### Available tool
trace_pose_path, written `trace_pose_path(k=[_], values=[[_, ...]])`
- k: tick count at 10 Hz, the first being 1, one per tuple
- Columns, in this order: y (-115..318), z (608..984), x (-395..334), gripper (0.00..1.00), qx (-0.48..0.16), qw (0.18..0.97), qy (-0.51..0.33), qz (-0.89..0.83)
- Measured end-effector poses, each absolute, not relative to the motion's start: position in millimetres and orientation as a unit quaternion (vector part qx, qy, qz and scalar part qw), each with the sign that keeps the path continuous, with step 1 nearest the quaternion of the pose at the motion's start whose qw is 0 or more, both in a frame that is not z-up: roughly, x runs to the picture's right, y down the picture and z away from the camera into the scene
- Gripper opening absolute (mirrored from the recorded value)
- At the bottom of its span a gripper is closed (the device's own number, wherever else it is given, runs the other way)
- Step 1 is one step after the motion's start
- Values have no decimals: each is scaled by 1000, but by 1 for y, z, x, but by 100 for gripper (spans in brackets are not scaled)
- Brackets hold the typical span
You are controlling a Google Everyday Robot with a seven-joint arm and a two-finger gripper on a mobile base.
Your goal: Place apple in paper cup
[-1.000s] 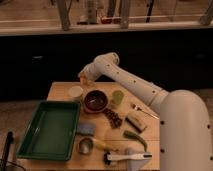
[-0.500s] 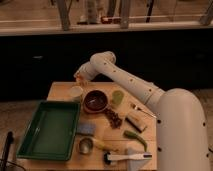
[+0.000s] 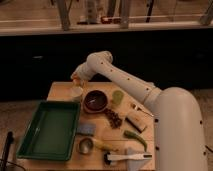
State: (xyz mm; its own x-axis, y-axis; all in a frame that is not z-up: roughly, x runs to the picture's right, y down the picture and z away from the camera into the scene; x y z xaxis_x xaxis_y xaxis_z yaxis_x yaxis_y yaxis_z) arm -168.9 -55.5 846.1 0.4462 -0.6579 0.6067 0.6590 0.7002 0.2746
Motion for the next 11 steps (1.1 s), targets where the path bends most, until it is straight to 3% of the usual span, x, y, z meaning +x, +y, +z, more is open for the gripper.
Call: trace_pose_path(k=[5, 7, 11], values=[[-52, 842, -176, 3, -12, 849, -355, -390], [-52, 840, -179, 19, -16, 849, -356, -390], [-51, 837, -177, 62, -19, 852, -354, -387]])
